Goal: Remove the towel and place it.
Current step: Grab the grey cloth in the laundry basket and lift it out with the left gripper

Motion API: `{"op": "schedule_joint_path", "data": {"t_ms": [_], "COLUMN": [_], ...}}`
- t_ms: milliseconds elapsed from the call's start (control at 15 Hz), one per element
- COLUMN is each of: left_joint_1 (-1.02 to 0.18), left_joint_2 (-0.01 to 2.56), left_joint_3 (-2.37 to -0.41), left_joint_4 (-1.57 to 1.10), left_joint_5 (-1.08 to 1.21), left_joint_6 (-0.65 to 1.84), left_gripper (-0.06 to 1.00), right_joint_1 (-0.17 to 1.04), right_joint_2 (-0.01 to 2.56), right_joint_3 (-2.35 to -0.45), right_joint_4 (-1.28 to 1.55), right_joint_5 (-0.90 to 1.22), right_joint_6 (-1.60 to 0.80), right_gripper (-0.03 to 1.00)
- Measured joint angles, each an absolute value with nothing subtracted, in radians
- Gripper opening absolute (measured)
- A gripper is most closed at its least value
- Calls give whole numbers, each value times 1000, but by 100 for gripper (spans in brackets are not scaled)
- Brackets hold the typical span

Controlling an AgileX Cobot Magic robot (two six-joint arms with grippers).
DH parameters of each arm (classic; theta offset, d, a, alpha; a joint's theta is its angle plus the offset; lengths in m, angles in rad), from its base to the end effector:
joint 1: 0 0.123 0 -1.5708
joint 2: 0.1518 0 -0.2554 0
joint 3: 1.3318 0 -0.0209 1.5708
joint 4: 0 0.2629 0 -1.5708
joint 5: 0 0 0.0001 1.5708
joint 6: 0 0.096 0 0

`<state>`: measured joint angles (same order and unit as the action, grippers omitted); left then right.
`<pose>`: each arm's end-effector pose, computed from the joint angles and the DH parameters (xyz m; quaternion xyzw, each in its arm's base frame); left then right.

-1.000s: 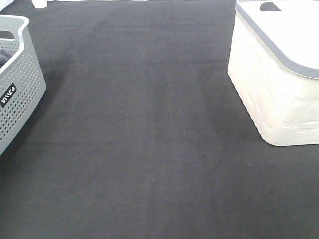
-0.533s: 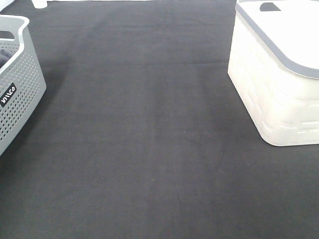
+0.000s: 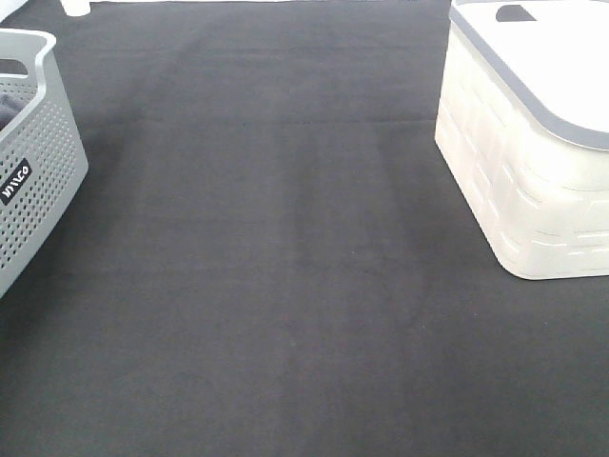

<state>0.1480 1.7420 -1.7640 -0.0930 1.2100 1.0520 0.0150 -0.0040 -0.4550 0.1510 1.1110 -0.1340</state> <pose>0.3805 0.0483 0.3294 0.4191 0.8765 0.0933 0.2180 0.0415 0.0136 0.2644 -0.0683 0.8710 0.0466 0.4843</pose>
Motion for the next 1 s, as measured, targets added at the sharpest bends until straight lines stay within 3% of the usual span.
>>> {"op": "schedule_joint_path", "data": {"t_ms": [533, 1000], "left_joint_1": [148, 143], "left_joint_2": [1473, 1391], "left_joint_3": [-1765, -1792], "left_joint_4": [6, -163], "left_joint_5": [1213, 1218], "left_joint_6": [950, 946], "left_gripper": [0, 0], "right_joint_1": [15, 15], "right_joint_2": [-4, -4], "right_joint_3": [-455, -455], "right_joint_4": [151, 151], "right_joint_5": [1110, 1110], "right_joint_6": [-134, -134], "right_gripper": [70, 70]}}
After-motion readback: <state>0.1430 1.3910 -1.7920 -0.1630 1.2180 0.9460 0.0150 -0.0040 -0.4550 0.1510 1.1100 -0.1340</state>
